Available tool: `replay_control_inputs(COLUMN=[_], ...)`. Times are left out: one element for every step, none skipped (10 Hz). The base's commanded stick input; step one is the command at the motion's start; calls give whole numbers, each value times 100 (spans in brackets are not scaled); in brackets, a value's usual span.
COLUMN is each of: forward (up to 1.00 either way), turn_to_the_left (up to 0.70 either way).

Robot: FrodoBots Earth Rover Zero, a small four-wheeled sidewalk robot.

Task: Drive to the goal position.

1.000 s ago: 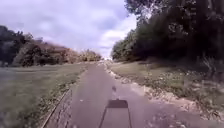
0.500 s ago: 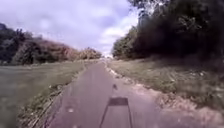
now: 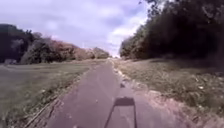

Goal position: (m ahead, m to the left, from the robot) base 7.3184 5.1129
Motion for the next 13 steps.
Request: replay_control_inputs(forward=[100,100,100,100,100,100,100,100,100,100,100,100,100], turn_to_the_left=[0,0,0,0,0,0,0,0,-3,-10,-21,-26,-27])
